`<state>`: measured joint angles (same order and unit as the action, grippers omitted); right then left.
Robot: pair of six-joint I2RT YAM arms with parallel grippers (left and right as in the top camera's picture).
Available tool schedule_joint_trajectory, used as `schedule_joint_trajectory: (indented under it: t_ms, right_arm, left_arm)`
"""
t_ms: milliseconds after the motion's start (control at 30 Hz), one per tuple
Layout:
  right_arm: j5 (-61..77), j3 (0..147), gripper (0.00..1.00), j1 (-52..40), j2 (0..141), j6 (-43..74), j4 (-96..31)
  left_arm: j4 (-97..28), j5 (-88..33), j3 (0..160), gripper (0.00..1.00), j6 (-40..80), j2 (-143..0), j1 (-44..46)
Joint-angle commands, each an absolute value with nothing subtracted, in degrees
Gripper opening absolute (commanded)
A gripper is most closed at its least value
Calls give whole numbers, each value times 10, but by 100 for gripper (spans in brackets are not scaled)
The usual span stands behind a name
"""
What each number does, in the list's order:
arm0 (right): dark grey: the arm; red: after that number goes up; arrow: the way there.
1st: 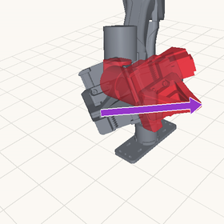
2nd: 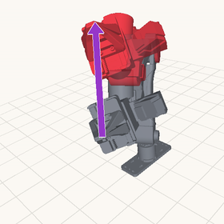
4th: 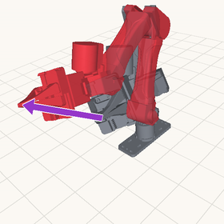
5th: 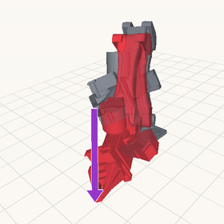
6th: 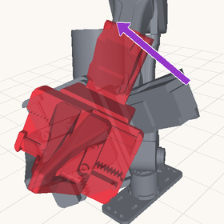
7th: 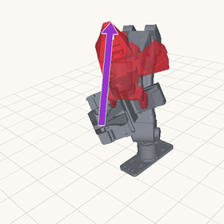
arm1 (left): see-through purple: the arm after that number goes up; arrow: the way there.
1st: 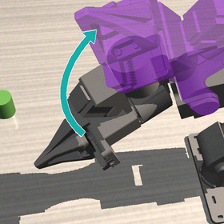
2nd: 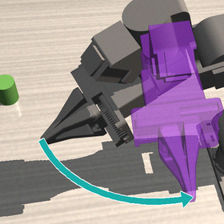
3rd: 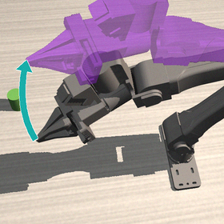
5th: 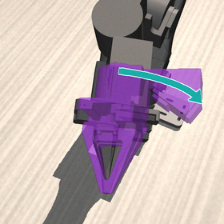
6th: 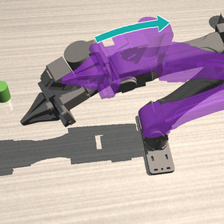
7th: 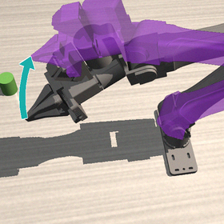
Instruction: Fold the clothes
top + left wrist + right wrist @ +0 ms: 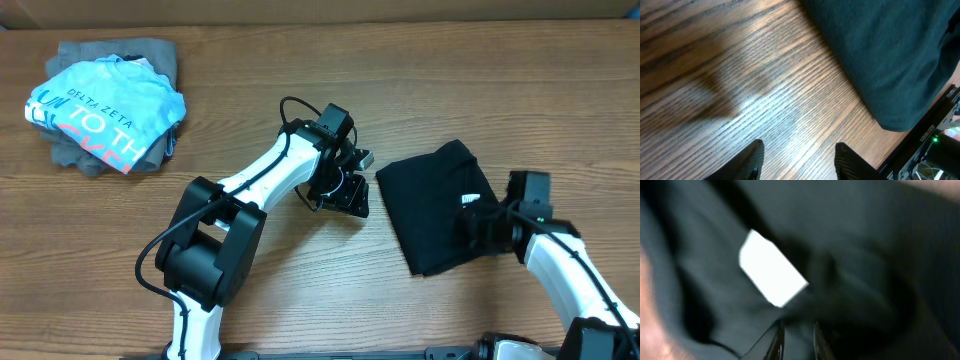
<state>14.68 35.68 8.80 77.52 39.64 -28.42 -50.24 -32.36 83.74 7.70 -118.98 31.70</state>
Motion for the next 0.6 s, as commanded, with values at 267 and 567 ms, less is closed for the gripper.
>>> schedule_joint_trajectory:
  t_ms: [267, 567]
  right_arm:
    - [291, 479, 27, 79, 775, 220, -474]
    - [232, 376, 32, -9, 789, 298, -404]
  left_arm:
    - [-486, -327, 862, 51, 58, -1181, 311]
    - [-493, -324, 938, 54, 58, -1181, 302]
